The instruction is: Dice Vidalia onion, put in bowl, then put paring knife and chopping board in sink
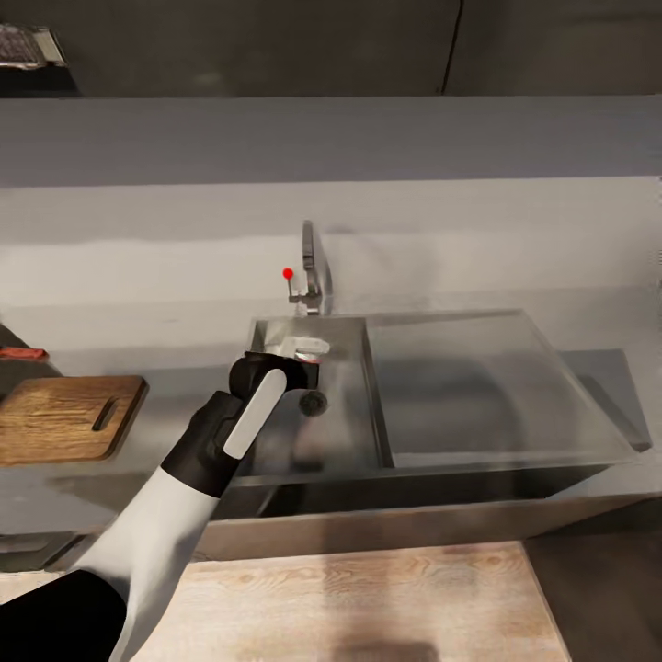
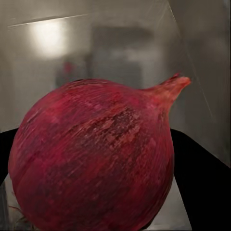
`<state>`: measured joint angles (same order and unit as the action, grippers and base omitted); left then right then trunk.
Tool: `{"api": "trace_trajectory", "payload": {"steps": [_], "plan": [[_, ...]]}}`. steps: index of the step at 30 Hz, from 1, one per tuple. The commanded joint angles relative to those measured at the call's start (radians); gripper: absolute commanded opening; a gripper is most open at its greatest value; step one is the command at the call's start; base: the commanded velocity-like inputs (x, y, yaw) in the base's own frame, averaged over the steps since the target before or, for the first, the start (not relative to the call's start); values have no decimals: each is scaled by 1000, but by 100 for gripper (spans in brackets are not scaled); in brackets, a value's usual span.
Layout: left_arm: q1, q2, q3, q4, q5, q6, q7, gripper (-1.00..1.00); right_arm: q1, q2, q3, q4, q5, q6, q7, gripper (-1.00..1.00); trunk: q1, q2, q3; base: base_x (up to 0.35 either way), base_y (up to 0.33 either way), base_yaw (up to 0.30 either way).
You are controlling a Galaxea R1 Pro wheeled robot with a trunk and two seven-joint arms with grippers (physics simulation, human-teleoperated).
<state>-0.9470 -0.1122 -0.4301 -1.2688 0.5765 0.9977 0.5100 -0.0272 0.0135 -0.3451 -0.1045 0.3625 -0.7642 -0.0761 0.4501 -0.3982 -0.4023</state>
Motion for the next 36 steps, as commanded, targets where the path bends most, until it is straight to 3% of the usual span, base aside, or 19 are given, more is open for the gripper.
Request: {"api": "trace_trajectory", "payload": {"steps": [1,4,9,15,23,36], "plan": [[-1,0,-1,-1,9,2,10,-100,0,0,-3,0,10,-2,-8,100,0,-2,-2,-331,0,0],[-1,0,-1,-22,9,2,11,-100,0,0,-3,0,11,-1,-7,100,0,-2,-2,-334,0,0],[-1,1,0,-127,8,2,13,-100,0,0,-3,0,11,-1,-7,100,0,-2,-2,-315,0,0],[-1,46,6,-262,4,-2,70,-100,0,0,-3,0,10,-1,-7,100,0,-2,-2,-66,0,0],[-1,57,119,-281,5,-2,77,-100,0,0,-3,0,10,1,-7,100,0,-2,-2,-2,23,0],[-1,60,139,-282,5,-1,77,-100,0,0,-3,1,10,3,-7,100,0,-2,-2,0,258,0]]}}
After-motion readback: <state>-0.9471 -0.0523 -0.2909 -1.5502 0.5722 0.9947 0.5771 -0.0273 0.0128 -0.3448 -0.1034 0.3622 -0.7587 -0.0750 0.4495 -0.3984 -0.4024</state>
